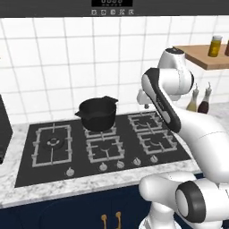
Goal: Put the squash and broccoli in the pot. Retrieve the spatula and lightly stir the vegetables in the pot.
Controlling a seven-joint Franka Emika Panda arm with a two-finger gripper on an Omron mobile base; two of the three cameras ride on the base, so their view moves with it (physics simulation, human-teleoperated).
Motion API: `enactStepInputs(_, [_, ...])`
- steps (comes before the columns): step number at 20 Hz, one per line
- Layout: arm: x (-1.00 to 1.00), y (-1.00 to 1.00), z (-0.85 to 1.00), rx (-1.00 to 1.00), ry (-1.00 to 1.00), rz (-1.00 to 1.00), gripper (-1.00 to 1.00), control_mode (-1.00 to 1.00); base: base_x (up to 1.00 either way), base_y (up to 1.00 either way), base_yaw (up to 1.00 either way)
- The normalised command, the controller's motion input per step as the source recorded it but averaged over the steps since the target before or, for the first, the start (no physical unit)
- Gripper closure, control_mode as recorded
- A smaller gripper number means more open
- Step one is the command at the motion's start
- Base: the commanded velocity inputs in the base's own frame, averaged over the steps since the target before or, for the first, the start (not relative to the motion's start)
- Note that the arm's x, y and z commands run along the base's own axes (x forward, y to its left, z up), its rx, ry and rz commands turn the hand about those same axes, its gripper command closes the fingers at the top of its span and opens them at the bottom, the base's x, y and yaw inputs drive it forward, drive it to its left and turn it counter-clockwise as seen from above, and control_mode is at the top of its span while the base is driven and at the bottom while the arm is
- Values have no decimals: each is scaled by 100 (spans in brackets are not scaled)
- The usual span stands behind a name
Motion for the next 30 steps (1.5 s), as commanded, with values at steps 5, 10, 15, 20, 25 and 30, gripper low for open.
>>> enactStepInputs(5, [0, 0, 0, 0, 0, 0, -100, 100, 33, -54, 0])
enactStepInputs(10, [0, 0, 0, 0, 0, 0, -100, 100, 23, -62, 0])
enactStepInputs(15, [0, 0, 0, 0, 0, 0, -100, 100, 59, -22, 0])
enactStepInputs(20, [21, -7, 0, 0, 0, 0, -100, -100, 32, -1, 0])
enactStepInputs(25, [8, -63, -9, 0, 0, -2, -100, -100, 0, 0, 0])
enactStepInputs(30, [0, -64, -45, -5, 4, -6, -100, -100, 0, 0, 0])
